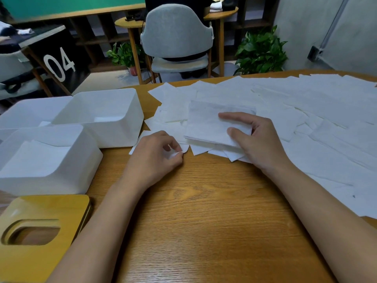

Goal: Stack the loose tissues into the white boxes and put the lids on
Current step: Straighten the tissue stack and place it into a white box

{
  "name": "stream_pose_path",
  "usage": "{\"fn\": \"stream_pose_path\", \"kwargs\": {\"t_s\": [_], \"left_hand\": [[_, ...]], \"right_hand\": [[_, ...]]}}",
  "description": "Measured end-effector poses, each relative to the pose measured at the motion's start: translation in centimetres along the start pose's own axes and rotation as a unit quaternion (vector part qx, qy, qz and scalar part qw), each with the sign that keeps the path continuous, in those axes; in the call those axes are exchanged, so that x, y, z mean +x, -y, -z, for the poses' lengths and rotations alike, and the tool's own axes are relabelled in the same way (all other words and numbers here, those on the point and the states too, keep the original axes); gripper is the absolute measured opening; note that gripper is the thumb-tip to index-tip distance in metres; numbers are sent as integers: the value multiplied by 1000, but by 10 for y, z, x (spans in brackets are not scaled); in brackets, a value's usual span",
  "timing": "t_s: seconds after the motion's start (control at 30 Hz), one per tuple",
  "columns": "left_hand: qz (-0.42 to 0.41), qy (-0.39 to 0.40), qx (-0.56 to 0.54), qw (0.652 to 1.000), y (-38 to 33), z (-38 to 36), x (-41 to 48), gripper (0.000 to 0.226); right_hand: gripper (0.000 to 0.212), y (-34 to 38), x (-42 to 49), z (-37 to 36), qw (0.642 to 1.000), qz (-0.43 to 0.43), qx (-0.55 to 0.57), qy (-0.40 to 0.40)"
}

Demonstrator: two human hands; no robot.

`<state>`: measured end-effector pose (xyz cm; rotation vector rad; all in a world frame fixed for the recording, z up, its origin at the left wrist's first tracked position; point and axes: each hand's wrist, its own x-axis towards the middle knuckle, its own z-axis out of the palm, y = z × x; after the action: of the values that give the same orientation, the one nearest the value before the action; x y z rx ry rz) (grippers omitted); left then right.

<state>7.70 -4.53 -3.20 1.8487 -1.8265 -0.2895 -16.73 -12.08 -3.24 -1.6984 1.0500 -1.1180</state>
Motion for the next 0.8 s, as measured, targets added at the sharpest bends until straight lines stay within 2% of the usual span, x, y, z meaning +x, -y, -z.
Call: {"fn": "stream_pose_path", "kwargs": {"t_s": [0.13,0.3,0.37,0.47,0.6,0.67,0.8], "left_hand": [[-26,-18,-30,999,-6,-1,-5,2],[-96,-49,-137,985,-18,3,-9,5],[-100,-63,-170,978,-22,4,-10,3],[-82,-68,-231,967,-25,3,-9,13],[-60,-75,-239,966,-28,3,-11,35],[-43,-70,-234,969,-27,7,-10,45],[0,-75,-264,962,-21,17,-7,43]], "right_hand": [[39,-2,1,-2,1000,8,-15,26],[43,2,-4,-3,993,36,-72,84],[42,3,-8,-6,987,48,-94,117],[35,4,-11,-11,984,38,-82,151],[11,3,-9,-14,992,24,-73,104],[8,3,-6,-12,996,7,-55,77],[7,5,-1,-2,998,-33,31,51]]}}
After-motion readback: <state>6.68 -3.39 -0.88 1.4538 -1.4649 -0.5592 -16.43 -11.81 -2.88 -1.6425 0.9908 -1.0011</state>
